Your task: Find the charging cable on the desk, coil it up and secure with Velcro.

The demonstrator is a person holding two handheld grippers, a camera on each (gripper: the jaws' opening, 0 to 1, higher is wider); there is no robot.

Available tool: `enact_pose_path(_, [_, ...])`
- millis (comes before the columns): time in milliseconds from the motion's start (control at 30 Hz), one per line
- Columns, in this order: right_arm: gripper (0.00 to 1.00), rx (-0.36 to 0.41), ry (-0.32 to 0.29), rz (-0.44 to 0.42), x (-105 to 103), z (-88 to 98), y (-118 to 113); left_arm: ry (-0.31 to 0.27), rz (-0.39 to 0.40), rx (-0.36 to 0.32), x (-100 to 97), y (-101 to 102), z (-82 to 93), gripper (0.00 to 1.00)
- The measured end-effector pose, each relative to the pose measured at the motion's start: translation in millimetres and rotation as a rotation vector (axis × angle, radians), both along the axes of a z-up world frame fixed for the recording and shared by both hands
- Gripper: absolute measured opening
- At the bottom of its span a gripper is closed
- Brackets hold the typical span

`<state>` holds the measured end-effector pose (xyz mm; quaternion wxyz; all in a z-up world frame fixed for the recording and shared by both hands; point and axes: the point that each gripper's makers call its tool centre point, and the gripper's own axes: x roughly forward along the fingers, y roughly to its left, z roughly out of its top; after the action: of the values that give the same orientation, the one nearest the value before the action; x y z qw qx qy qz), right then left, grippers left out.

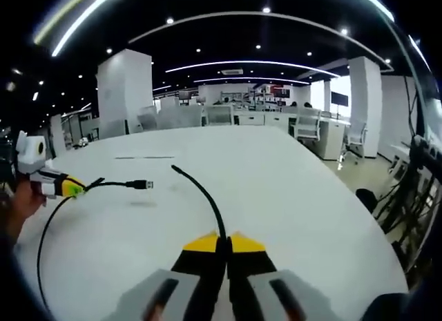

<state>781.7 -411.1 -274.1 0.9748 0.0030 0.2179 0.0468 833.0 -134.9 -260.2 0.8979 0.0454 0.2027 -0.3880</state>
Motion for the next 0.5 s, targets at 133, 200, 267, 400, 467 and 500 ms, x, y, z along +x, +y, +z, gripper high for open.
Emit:
enact_pose_path(133, [0.04,0.002,-0.004,0.016,2,3.5,10,-0.012,0.001,0.009,1.8,9,4.3,0.04])
enact_pose_path(200, [0.04,0.005,-0.004,0.024,3,4.6,15,-0.017,0.004,0.016,2.5,15,5.4,0.04])
enact_pose_path(267, [0.04,0.008,-0.006,0.035,3,6.7,23,-0.014,0.004,0.014,3.0,22,6.8,0.04])
enact_pose_path(400, [0.04,0.017,-0.013,0.059,5,12.0,39,-0.012,-0.002,0.022,2.6,37,9.2,0.04])
enact_pose_path(467, [0.04,0.020,-0.015,0.077,6,12.9,51,-0.014,-0.007,0.036,2.1,45,10.0,0.04])
enact_pose_path(500, [0.04,0.022,-0.018,0.086,6,13.4,57,-0.017,-0.007,0.040,2.5,50,11.0,0.04])
